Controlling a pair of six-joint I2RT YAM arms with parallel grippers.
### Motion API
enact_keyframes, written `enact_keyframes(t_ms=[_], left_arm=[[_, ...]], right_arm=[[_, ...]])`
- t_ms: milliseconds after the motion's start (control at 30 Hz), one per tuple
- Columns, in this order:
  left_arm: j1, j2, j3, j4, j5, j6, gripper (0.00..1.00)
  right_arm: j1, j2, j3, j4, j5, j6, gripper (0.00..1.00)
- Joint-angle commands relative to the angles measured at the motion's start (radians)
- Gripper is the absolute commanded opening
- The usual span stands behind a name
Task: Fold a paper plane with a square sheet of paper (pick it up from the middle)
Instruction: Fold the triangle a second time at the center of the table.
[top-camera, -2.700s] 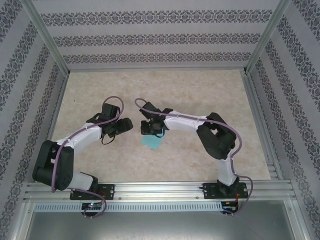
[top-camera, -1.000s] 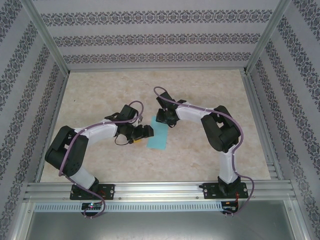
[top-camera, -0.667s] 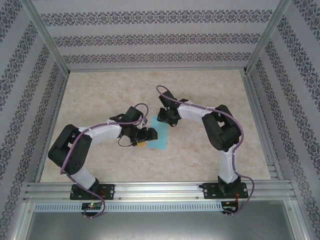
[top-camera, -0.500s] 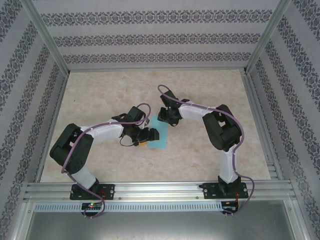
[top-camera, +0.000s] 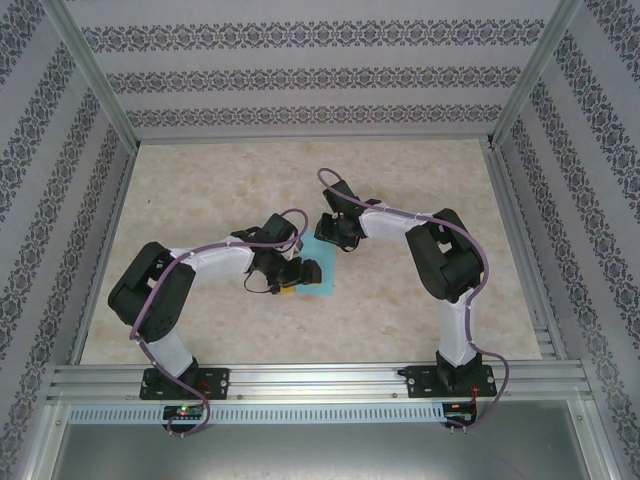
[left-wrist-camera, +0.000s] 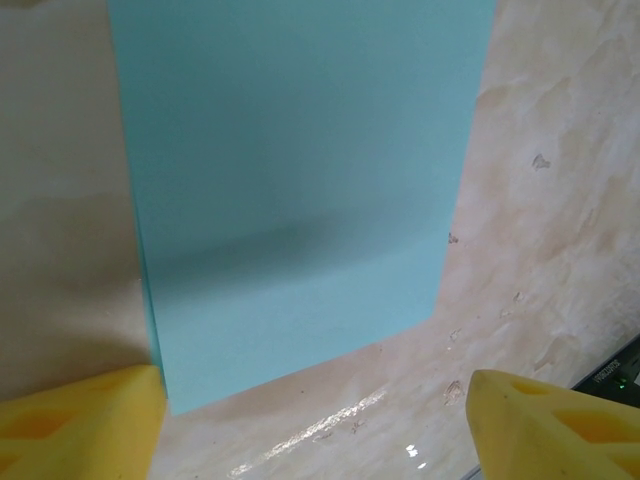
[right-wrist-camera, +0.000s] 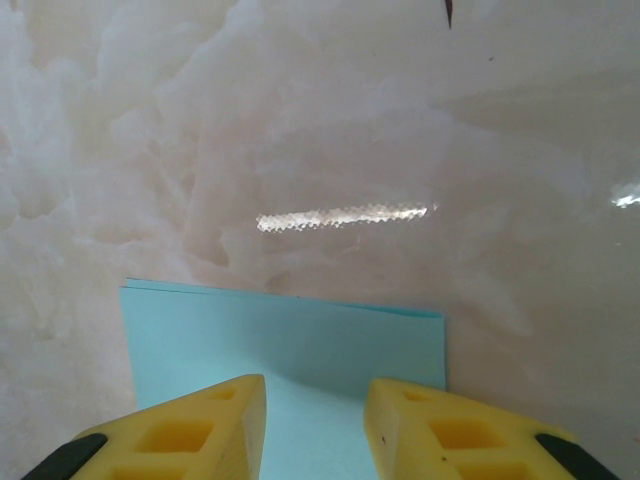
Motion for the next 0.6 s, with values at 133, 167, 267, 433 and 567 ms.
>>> enact_keyframes(t_ms=[133,167,267,433,567], left_arm=[[-0.023,0.015,0.037,-0.020,-0.003,0.001,0.77],[-0.023,0.015,0.036,-0.019,-0.004,0.002,0.77],[-0.023,0.018,0.037,-0.002,-0.004,0.003,0.77],[-0.022,0.029,0.042,0.071,-0.006,0.007,0.76],[-0.018,0.055,0.072,0.104,-0.013,0.064,0.73]], right_arm=[[-0.005,0.079,-0.061,-0.047,0.025,0.008,0.35],[-0.005,0.079,-0.063,-0.045,0.024,0.008,0.35],[-0.005,0.078,-0.069,-0.041,0.023,0.010,0.35],[-0.004,0.075,-0.078,-0.030,0.013,0.013,0.34],[-0.004,0.069,-0.084,-0.027,0.007,0.009,0.34]])
